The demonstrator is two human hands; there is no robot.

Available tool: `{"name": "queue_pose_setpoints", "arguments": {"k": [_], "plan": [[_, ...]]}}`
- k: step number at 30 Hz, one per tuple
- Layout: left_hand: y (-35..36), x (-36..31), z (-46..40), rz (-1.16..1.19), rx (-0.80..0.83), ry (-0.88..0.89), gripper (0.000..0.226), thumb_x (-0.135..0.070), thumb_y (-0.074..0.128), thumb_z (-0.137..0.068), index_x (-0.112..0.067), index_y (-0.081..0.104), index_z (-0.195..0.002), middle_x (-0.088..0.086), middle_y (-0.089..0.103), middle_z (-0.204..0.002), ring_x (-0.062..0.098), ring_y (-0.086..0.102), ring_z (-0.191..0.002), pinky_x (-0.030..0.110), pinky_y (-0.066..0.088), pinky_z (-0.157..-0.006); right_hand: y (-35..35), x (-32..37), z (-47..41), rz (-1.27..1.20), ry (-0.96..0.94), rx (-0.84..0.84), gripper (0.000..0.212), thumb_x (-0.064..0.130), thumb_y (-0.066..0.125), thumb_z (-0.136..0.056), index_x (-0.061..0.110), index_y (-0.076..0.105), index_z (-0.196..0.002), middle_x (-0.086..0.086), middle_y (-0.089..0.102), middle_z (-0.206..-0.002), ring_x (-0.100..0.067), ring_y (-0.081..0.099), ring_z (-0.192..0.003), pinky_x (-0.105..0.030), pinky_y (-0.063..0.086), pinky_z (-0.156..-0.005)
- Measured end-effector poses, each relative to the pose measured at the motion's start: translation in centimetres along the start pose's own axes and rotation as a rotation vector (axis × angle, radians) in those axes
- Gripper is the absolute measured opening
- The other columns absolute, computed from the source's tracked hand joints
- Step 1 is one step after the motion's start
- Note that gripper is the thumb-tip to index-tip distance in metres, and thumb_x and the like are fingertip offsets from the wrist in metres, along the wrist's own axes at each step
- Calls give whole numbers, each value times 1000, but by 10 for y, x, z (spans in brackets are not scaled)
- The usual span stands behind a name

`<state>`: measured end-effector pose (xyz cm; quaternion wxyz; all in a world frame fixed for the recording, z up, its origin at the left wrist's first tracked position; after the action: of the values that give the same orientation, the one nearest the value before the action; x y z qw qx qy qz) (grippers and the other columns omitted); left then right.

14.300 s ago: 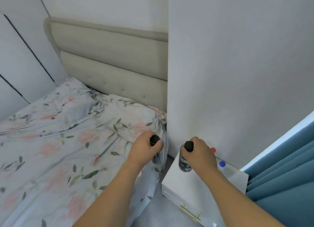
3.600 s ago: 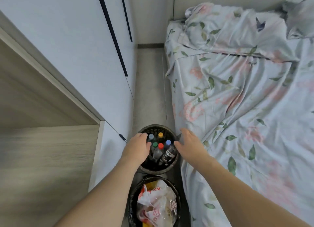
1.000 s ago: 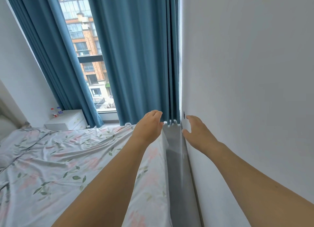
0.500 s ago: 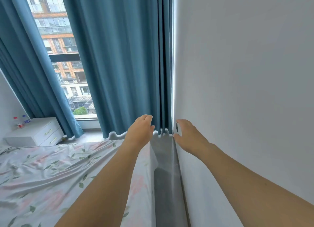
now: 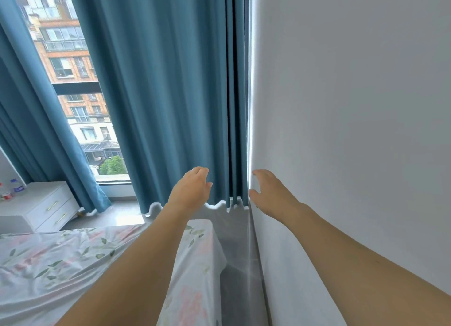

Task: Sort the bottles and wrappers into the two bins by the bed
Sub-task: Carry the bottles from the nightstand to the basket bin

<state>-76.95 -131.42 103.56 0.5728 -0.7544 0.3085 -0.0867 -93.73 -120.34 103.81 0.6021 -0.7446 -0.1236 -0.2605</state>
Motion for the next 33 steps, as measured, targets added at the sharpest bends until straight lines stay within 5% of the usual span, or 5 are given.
{"name": "queue_pose_setpoints", "arguments": {"k": [10, 33], "plan": [[9, 27, -95, -30, -31, 16, 36, -27, 45, -100, -10, 49, -132, 2, 51, -135, 24, 50, -119, 39, 46, -92, -5, -14, -112, -1, -30, -26, 57, 22, 43, -99, 13, 23, -151, 0, 19, -158, -17, 26, -142, -31, 25, -113], [61, 149, -471, -73, -18, -46, 37, -28, 42, -101, -12, 46, -134, -3, 49, -136, 22, 53, -113, 38, 49, -89, 25, -56, -535, 15, -35, 30, 55, 20, 43, -99, 11, 25, -150, -1, 23, -156, -21, 38, -133, -26, 35, -98]]}}
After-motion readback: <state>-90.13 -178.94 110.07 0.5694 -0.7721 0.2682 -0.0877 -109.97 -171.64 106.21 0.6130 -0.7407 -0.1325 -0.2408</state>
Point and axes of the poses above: each hand's wrist, its own z-axis away from the middle knuckle, its own y-axis out of the palm, x = y × z, the point moved 7 cm from there along -z, towards the middle knuckle
